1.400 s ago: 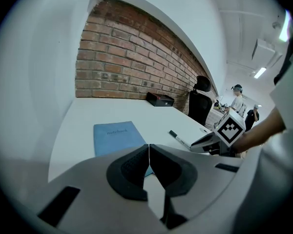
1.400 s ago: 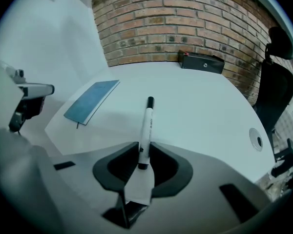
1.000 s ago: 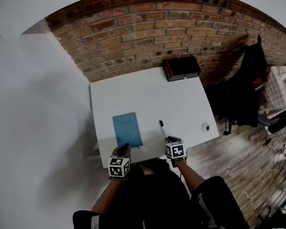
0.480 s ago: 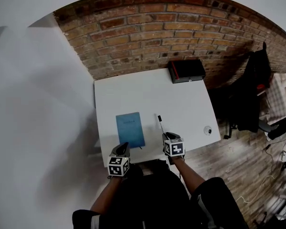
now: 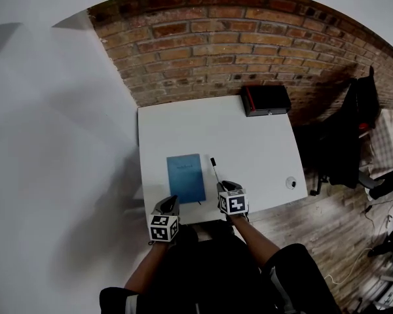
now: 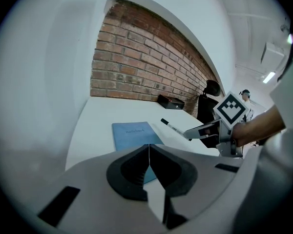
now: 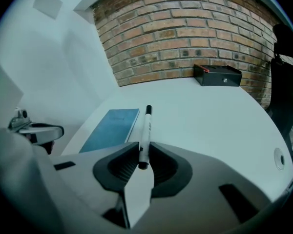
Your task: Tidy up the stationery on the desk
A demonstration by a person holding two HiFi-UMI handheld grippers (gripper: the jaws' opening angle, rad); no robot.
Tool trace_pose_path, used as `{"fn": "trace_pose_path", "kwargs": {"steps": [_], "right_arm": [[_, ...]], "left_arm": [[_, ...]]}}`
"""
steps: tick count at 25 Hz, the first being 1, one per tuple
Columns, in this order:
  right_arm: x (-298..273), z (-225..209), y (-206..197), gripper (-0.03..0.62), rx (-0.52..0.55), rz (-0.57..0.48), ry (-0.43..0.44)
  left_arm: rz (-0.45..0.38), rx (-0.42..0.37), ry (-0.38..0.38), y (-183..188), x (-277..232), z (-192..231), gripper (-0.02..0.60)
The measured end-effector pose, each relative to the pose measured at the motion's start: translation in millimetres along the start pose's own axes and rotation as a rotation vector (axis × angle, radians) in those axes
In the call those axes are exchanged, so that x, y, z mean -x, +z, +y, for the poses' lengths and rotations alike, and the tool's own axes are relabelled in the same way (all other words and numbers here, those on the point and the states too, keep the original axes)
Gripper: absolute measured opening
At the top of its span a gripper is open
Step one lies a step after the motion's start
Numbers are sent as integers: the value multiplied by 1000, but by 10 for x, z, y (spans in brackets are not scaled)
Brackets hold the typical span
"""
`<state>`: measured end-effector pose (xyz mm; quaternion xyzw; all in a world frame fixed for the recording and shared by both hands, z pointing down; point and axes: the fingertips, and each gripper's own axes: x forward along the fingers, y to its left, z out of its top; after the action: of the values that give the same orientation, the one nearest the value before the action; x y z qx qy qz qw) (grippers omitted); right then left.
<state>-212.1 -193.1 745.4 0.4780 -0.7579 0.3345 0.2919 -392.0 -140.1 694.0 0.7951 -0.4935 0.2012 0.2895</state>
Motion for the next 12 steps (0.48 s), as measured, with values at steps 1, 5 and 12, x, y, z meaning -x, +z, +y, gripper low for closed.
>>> {"fn": "trace_pose_path", "kwargs": {"steps": [1, 5, 12], "right_arm": [[-21, 48, 2, 81, 4, 2, 5], [-118, 188, -10, 81, 4, 17, 13], [-263, 337, -54, 81, -25, 45, 6]], "left_arm": [[0, 3, 2, -7, 16, 23, 17], [5, 12, 12, -46, 69, 128, 17], [22, 23, 29, -137, 180, 343, 17]]}}
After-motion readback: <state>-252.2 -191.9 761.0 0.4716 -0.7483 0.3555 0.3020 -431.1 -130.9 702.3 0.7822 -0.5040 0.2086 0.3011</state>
